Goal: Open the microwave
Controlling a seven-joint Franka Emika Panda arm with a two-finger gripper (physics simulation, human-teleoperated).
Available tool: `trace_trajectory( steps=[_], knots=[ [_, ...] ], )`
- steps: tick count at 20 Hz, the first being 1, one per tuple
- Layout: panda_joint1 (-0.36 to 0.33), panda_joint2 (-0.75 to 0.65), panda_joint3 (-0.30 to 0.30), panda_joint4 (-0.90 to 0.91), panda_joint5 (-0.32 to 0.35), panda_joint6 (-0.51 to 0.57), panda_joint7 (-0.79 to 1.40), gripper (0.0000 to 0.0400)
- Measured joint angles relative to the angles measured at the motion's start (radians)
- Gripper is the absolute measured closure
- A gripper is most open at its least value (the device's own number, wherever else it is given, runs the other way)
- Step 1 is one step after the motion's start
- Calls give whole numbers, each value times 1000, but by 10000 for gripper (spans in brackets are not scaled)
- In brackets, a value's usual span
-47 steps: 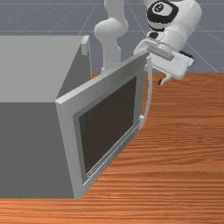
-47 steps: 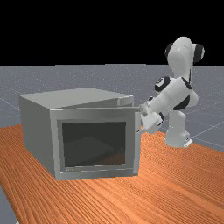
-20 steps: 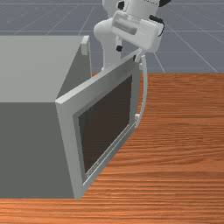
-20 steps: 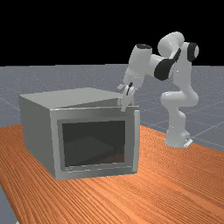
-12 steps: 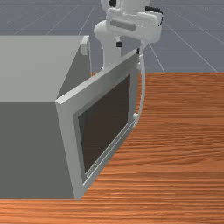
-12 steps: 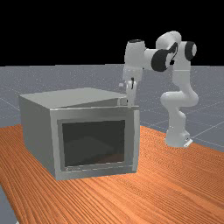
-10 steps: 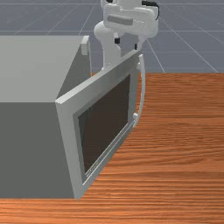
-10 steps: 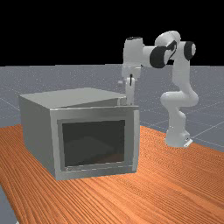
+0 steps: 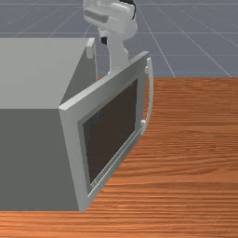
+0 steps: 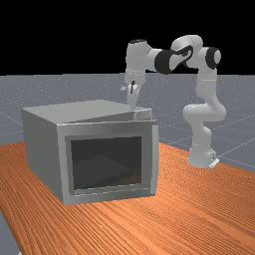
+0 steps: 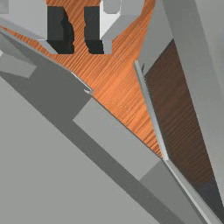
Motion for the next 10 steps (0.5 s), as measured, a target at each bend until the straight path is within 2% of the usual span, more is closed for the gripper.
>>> trace_trajectory(
  steps=[2, 4, 5, 7, 9, 10],
  knots=[
    [17, 23, -7, -43, 16, 76, 26, 380],
    [24, 25, -10, -62, 23, 115, 38, 393],
    [26, -37, -12, -109, 46, 198, 98, 395],
    [2, -8, -44, -36, 50, 121, 40, 398],
    [-88, 174, -52, 112, 140, -13, -92, 399],
    [-111, 230, -41, 117, 182, 24, -154, 400]
  ],
)
